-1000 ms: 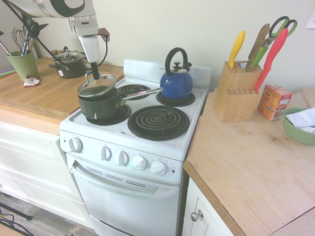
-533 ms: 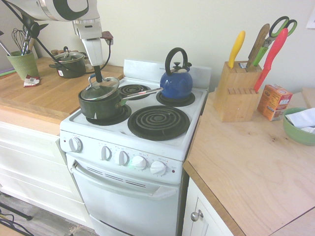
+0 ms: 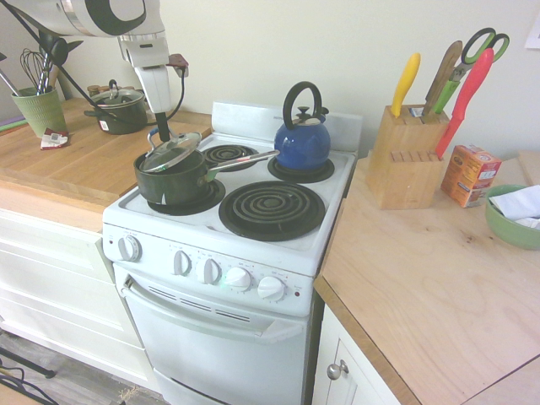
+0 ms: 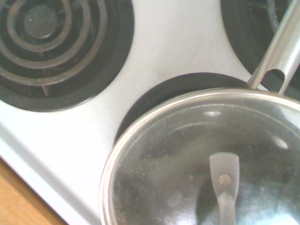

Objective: Cover the lid of the pot

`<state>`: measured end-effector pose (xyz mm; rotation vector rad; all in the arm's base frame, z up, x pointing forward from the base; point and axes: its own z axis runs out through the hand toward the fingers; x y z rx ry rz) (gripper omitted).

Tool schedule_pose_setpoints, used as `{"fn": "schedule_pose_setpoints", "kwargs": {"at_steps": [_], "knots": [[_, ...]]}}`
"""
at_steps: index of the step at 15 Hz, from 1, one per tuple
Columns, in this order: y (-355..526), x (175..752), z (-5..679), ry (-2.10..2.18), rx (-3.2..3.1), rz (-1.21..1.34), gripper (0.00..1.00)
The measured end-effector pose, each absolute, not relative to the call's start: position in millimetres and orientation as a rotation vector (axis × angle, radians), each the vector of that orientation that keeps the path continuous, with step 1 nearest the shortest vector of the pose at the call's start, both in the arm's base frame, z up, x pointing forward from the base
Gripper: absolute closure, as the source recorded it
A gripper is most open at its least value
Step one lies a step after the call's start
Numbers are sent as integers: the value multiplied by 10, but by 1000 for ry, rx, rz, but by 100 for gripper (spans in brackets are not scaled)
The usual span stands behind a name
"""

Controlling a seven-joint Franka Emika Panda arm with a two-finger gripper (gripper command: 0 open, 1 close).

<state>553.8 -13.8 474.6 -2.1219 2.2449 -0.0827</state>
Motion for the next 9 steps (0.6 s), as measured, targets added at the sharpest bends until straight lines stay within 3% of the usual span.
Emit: {"fn": "schedule_pose_setpoints", "kwargs": {"at_steps": [9], "knots": [[-84, 5435, 4927, 2227, -2121, -103, 100]]}}
